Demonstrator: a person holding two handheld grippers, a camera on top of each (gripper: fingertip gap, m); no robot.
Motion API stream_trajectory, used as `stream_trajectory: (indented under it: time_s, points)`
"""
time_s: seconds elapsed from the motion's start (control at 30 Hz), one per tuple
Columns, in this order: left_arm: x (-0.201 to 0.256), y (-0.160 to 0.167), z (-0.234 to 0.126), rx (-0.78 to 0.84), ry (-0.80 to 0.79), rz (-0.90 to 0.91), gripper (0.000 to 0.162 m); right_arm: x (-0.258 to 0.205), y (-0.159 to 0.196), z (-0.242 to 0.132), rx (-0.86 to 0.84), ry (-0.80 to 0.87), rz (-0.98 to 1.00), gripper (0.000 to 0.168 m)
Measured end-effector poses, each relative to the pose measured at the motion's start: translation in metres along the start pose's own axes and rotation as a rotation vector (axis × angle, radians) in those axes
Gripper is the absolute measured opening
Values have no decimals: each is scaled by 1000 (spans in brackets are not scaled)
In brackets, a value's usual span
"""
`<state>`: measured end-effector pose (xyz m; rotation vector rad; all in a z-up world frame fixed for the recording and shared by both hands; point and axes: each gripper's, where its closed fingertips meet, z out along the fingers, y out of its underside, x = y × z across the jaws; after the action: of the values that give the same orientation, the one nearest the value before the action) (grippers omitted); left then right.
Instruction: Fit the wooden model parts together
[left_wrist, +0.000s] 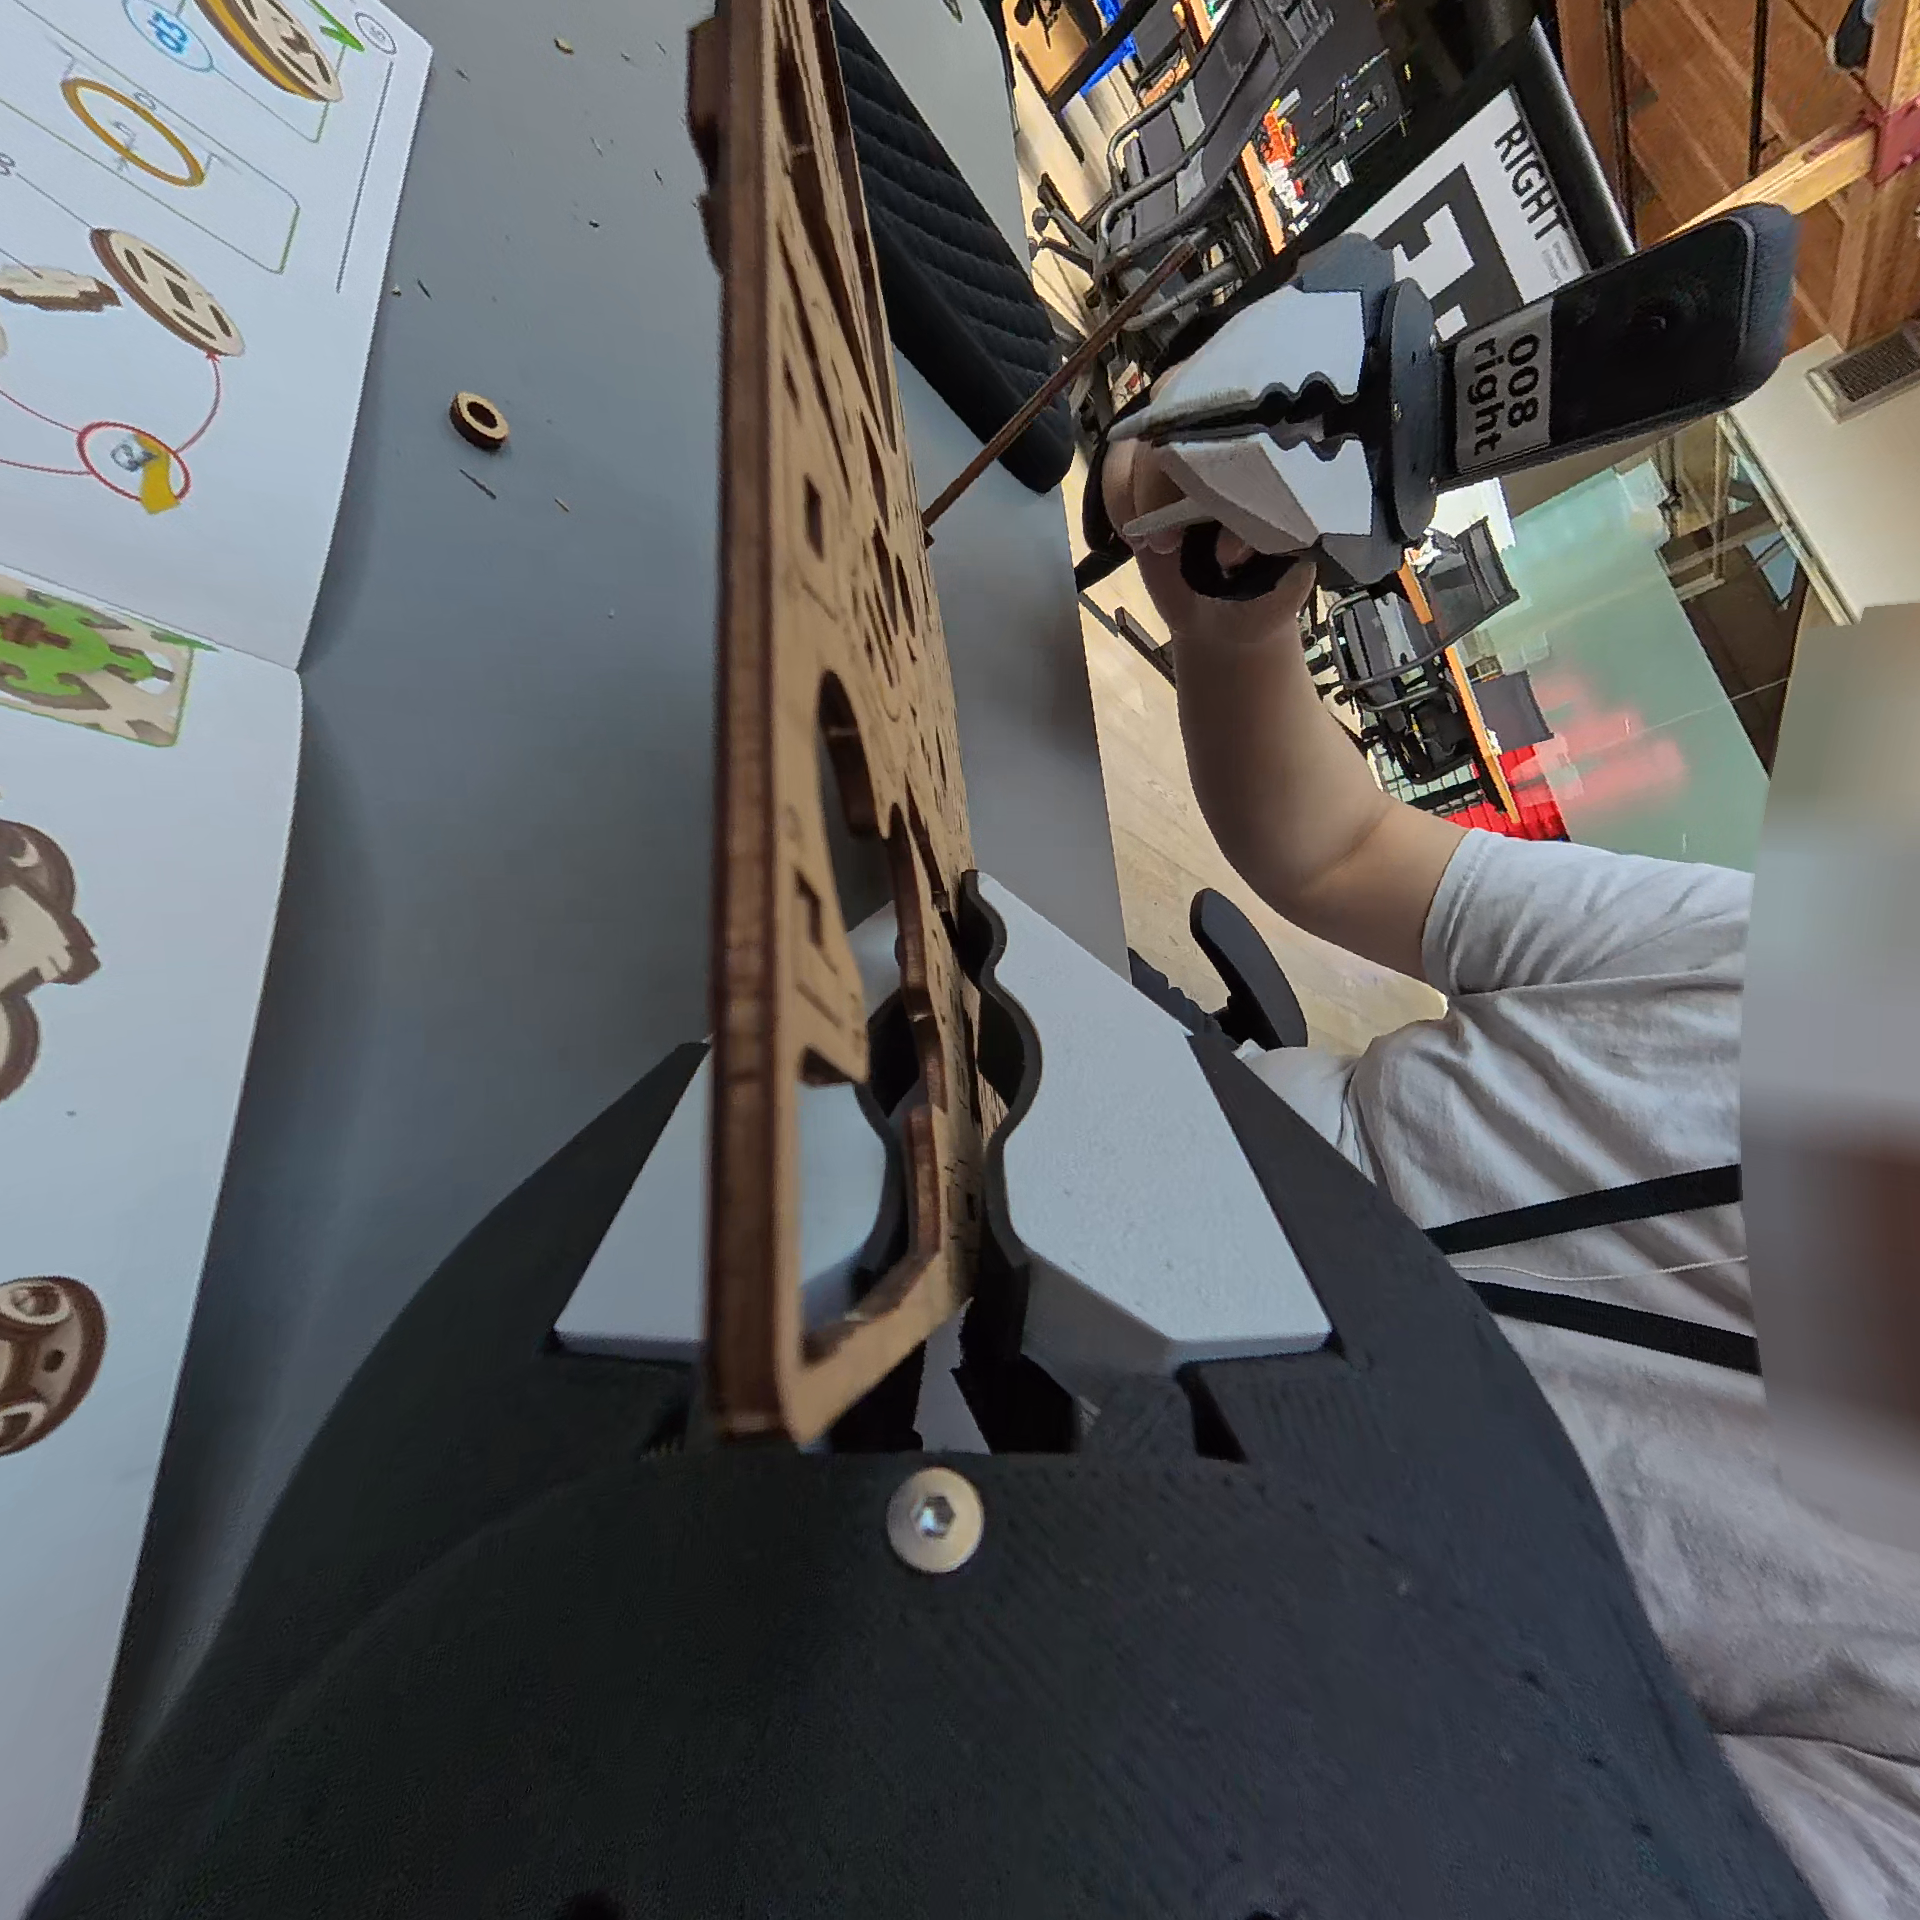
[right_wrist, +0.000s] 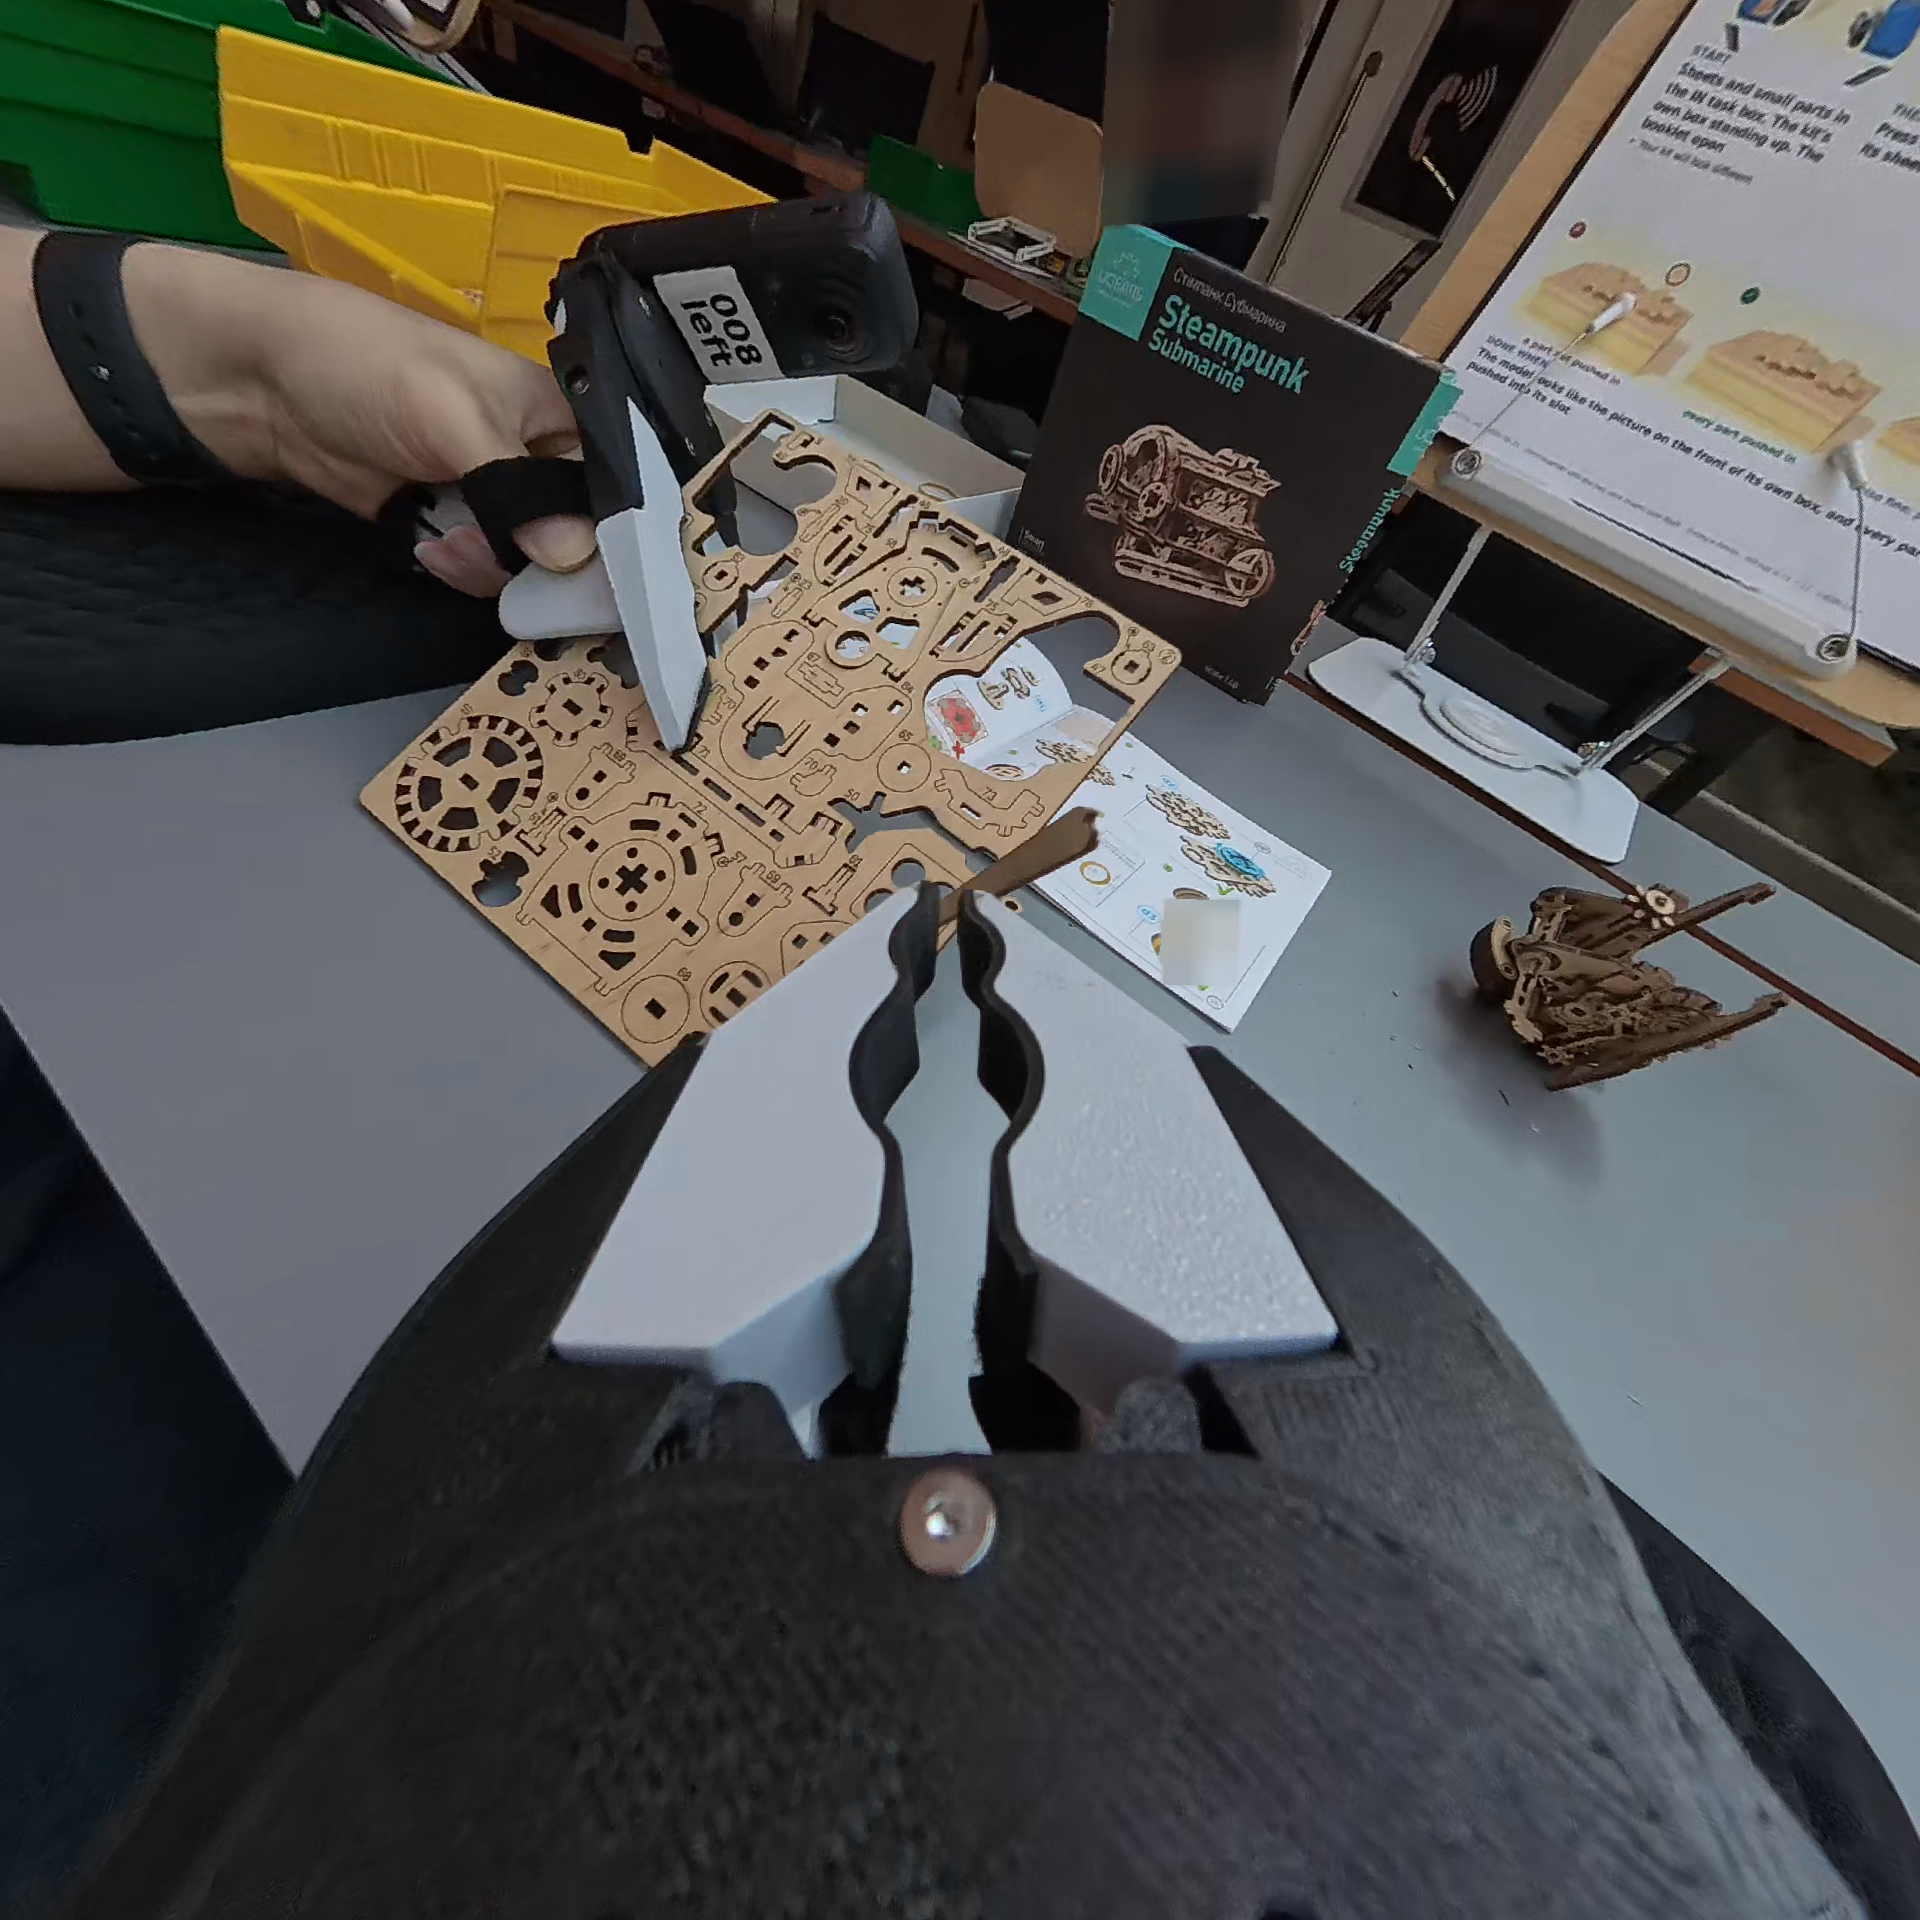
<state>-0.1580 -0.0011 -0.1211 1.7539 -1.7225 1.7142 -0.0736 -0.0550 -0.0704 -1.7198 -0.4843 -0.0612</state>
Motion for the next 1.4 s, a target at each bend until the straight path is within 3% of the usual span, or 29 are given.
stream_trajectory:
  time_s: [0.17, 0.2, 0.27, 0.53, 0.7, 0.87, 1.03, 1.23, 1.3, 1.4]
  points:
    - [0, 0, 0, -1, 4, -3, 0, 11, -11, 19, 1, -96, 165, 22]
    - [0, 0, 0, 0, 4, -4, 0, 7, -14, 19, 3, -147, 164, 1]
    - [-2, -1, -1, 7, -5, -10, 0, 7, -11, 21, -40, -154, 156, 1]
    - [-3, 1, 0, -1, -14, -15, 1, -19, -15, 35, -141, -48, -190, 1]
    - [-3, 0, -1, 9, -18, -13, 2, 9, -12, 44, -181, -113, -4, 3]
    - [-3, -2, -1, 17, -8, -23, 0, 11, -3, 14, -37, -193, 167, 1]
    - [-3, -1, -1, 11, -5, -30, 0, -10, 11, -2, 48, -45, -68, 1]
    - [-3, -1, -1, 12, -18, -9, 1, -21, 3, 19, -80, 64, -333, 1]
    - [-4, -2, -2, 21, -23, -10, 2, -15, 2, 26, -129, 47, -324, 2]
    - [-4, -3, -4, 28, -17, -13, 1, 0, -1, 26, -121, -12, -155, 1]
